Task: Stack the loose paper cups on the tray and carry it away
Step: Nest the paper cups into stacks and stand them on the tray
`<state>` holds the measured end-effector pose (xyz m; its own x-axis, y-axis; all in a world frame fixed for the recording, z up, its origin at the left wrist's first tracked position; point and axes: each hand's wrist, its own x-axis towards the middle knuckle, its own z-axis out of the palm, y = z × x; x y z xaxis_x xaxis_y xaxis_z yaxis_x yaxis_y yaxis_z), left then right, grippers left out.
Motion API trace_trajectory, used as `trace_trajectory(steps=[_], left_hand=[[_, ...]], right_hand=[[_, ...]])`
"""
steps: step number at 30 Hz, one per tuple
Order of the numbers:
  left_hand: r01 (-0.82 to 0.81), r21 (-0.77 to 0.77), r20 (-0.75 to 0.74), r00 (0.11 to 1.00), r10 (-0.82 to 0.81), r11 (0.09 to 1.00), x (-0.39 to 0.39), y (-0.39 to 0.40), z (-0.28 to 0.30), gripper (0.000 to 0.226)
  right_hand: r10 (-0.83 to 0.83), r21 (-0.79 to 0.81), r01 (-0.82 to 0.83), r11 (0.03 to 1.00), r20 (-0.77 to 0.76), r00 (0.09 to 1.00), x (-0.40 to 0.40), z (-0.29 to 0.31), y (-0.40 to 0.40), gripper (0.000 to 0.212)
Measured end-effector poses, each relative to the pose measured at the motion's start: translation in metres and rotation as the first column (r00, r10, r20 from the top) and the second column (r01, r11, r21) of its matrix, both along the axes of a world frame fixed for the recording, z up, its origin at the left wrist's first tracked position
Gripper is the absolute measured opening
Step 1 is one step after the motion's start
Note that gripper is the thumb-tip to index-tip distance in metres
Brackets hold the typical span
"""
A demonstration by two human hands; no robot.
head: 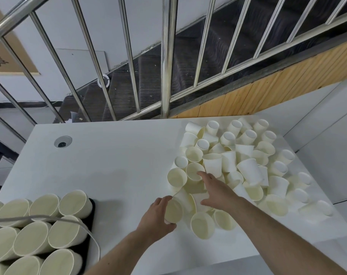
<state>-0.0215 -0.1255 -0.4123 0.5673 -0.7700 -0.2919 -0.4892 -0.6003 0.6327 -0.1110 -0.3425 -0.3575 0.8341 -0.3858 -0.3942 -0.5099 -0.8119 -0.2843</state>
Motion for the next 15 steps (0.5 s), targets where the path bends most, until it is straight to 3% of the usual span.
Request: trace_trajectory(steps=[6, 11, 15], left_hand=[[0.001, 0.006, 0.009, 1.0, -0.001, 1.0, 0.001, -0.002, 0.0, 0.082], [-0.007, -0.003, 0.017, 1.0, 0.007, 1.0, 0.002, -0.002, 0.001, 0.081], [-0.014, -0.011, 0.019, 1.0, 0.015, 1.0, 0.004, 0.0, 0.0, 0.081]], right_hand=[[0.225, -0.059, -0.224, 0.973, 0.02, 0.974, -0.004, 0.005, 0.005, 0.062], [0.332, -0.057, -0.333, 0.941, -0.021, 0.943, -0.004, -0.003, 0.007, 0.06], [0.329, -0.044, -0.329, 0.943, 0.001, 0.944, 0.0, -0.007, 0.008, 0.053]])
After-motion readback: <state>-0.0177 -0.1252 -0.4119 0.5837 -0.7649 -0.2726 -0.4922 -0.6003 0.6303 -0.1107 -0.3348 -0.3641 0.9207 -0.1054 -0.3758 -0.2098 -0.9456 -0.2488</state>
